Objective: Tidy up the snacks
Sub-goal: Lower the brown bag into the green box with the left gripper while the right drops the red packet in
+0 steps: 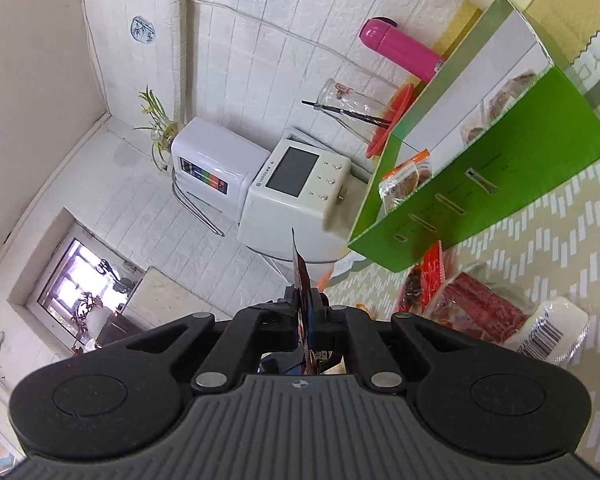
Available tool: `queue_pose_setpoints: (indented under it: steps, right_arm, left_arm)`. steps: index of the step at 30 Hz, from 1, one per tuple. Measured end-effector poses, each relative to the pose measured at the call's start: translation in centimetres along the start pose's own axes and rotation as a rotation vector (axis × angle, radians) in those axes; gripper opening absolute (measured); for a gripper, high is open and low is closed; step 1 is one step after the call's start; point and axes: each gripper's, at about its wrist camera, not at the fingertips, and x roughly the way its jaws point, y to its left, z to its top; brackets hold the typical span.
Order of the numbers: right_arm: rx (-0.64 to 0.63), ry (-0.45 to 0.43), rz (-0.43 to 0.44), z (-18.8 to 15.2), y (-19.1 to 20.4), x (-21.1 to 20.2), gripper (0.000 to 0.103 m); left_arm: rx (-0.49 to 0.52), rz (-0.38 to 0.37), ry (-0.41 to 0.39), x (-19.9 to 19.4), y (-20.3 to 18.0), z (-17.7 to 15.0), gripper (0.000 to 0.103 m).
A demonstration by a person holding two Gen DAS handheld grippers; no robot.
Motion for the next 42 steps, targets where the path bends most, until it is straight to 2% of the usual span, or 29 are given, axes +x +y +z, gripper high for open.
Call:
queue_pose_setpoints:
  steps: [4,8,13,17,20,21,22,23,24,25,26,27,30,33,36,39,42]
  right_arm:
    - [-0.035,-0.021,-0.008,2.5,0.9,0.8,0.009]
    - [-0.082,-0.059,-0.051,5.9,1.1,1.8,0.008]
    - [-0.086,-0.087,-0.128,10.4,-1.8,2.9,0.009]
    - [-0.053,-0.098,-0.18,12.1,-5.7,3.6,0.01]
    - [-0.036,-0.101,-0.186,12.5,-7.3,3.7,0.019]
    - [-0.047,-0.115,-0.192,12.6,-7.1,3.5,0.032]
    - [-0.045,-0.14,-0.209,12.7,-7.0,3.2,0.046]
    - [-0.043,-0.161,-0.209,13.0,-6.7,2.8,0.076]
    - [-0.046,-0.183,-0.204,13.3,-6.3,2.6,0.101]
    - [-0.059,-0.203,-0.212,13.6,-5.7,2.4,0.103]
    - [-0.081,-0.219,-0.249,13.7,-5.1,2.2,0.103]
    - [-0.109,-0.239,-0.294,13.8,-4.5,2.0,0.103]
    - [-0.16,-0.262,-0.374,13.6,-3.8,1.2,0.103]
    - [-0.144,-0.282,-0.405,12.9,-4.0,0.2,0.103]
    - [-0.143,-0.312,-0.401,11.7,-3.7,-1.3,0.103]
    - [-0.22,-0.318,-0.36,10.0,-1.9,-2.7,0.103]
    - [-0.347,-0.253,-0.353,7.6,0.5,-3.5,0.103]
  left_arm:
    - [0.029,-0.005,-0.017,1.3,-0.9,2.8,0.039]
    - [0.051,-0.001,-0.016,4.6,-1.3,6.8,0.039]
    - [0.062,0.037,0.028,10.5,-0.2,10.5,0.039]
    - [0.004,0.069,0.068,14.5,1.9,11.6,0.039]
    - [0.034,0.101,0.078,15.8,2.1,11.5,0.04]
    - [0.061,0.109,0.077,16.0,1.9,11.5,0.03]
    - [0.097,0.137,0.071,15.9,1.6,11.5,0.03]
    - [0.136,0.156,0.058,15.7,1.2,11.4,0.031]
    - [0.163,0.166,0.051,15.4,0.9,11.4,0.04]
    - [0.188,0.171,0.043,15.0,0.5,11.5,0.055]
    - [0.216,0.185,0.027,14.6,0.0,11.5,0.064]
    - [0.25,0.204,0.009,14.0,-0.5,11.4,0.077]
    - [0.358,0.271,-0.043,11.7,-1.7,10.9,0.079]
    - [0.373,0.294,-0.076,8.9,-1.5,10.5,0.084]
    - [0.394,0.347,-0.116,5.9,-1.2,9.7,0.087]
    - [0.412,0.396,-0.133,3.2,-0.5,8.8,0.091]
    - [0.43,0.437,-0.107,1.6,0.2,7.4,0.091]
